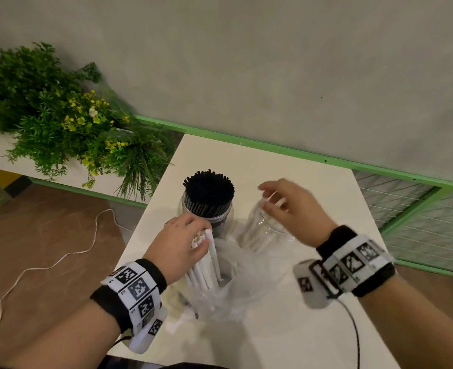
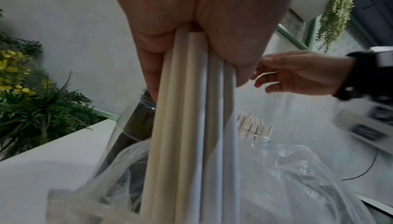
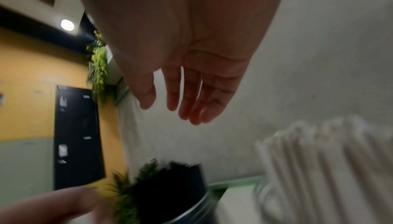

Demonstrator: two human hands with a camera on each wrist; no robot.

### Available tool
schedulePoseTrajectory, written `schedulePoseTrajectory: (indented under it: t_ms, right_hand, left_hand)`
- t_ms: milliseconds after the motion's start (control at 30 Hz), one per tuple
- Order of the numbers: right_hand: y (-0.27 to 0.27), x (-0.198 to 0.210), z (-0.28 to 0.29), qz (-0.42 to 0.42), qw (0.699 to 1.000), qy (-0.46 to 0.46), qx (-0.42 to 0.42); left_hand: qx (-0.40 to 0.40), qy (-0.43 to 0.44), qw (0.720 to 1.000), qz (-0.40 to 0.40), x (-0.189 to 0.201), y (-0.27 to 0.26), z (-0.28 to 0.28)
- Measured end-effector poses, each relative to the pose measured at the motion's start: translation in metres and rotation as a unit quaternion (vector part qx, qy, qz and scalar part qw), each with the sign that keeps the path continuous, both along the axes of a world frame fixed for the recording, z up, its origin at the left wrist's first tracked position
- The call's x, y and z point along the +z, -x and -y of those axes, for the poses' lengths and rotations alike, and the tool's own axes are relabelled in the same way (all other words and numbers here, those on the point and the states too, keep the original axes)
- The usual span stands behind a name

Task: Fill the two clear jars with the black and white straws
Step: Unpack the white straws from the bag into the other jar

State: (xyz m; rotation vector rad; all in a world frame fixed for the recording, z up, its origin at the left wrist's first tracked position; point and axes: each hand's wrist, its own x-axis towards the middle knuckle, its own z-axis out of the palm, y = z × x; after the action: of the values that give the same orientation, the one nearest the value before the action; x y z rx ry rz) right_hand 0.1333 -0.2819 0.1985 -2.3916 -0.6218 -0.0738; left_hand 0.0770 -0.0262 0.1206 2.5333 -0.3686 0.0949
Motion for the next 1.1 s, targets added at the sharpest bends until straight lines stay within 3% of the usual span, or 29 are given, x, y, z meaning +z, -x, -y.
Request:
schedulePoseTrajectory:
  t_ms: [133, 200, 400, 600, 1100]
  right_hand:
    - [0.041, -0.044, -0.048, -0.177, 0.98, -0.061, 0.06]
    - [0.05, -0.074, -0.065, -0.21, 0.971, -0.09, 0.069]
    - [0.054, -0.114, -0.082, -0.194, 0.974, -0.109, 0.037]
    - [0.055, -0.127, -0.087, -0.208, 0.972, -0.1, 0.036]
    - [0.045, -0.111, -0.097, -0.249, 0.942, -0.224, 0.03]
  left_hand:
    - [0.008, 0.015, 1.0, -0.006, 0.0, 0.0, 0.002]
    - [0.005, 0.028, 1.0, -0.01, 0.001, 0.001, 0.002]
    - [-0.021, 0.128, 0.989, -0.069, 0.01, 0.009, -0.009]
    - [0.02, 0.201, 0.979, -0.04, -0.008, 0.023, -0.024]
    - [0.002, 0.168, 0.985, 0.032, -0.007, 0.013, -0.018]
